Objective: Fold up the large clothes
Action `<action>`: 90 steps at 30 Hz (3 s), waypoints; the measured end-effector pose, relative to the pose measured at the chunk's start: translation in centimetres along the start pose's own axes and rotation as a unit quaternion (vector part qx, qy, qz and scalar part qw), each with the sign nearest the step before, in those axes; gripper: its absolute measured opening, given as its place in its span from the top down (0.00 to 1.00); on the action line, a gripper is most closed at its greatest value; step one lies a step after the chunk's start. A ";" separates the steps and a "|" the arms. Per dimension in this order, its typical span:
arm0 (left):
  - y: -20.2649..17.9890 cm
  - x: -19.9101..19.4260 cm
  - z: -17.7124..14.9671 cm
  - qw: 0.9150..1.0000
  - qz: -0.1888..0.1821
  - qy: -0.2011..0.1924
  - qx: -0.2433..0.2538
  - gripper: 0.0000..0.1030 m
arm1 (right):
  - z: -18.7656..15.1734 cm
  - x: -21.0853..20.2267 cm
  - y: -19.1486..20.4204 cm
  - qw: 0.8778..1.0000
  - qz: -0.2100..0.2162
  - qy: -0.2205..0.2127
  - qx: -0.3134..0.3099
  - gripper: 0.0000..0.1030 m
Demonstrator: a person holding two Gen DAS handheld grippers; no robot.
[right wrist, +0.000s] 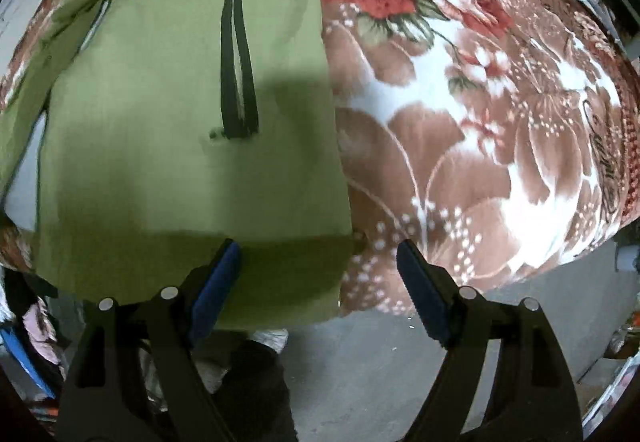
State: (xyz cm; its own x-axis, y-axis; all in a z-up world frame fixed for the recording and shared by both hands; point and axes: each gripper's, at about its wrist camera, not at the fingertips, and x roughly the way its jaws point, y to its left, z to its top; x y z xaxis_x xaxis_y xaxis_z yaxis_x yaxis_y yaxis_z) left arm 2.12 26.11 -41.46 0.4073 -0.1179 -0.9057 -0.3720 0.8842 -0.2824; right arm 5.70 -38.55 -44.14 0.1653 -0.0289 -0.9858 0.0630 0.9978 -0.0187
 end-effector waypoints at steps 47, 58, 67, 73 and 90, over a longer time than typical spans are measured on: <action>-9.9 -1.0 2.9 0.985 -0.162 -0.018 0.051 0.96 | 4.7 -7.3 4.8 0.990 0.112 -0.057 -0.067 0.96; -18.5 -6.4 11.4 0.977 -0.174 -0.066 0.108 0.96 | 14.3 -14.2 6.4 0.977 0.154 -0.126 -0.075 0.96; -23.7 -6.4 21.6 0.959 -0.224 -0.119 0.124 0.96 | 26.4 -18.9 9.0 0.969 0.126 -0.180 -0.116 0.96; -26.8 -2.8 30.0 0.948 -0.262 -0.123 0.129 0.96 | 36.3 -18.3 9.6 0.973 0.097 -0.192 -0.089 0.96; -34.7 19.5 54.5 0.975 -0.167 -0.001 0.146 0.96 | 62.6 -0.7 11.3 0.985 0.018 -0.118 -0.123 0.96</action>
State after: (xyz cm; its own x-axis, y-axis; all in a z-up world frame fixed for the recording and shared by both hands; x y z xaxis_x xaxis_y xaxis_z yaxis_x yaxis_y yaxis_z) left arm 68.42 17.79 -32.06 0.4665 -0.4202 -0.7783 0.0339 0.8878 -0.4590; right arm 67.91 -30.99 -33.25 0.3895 0.0219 -0.9208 -0.1815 0.9819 -0.0534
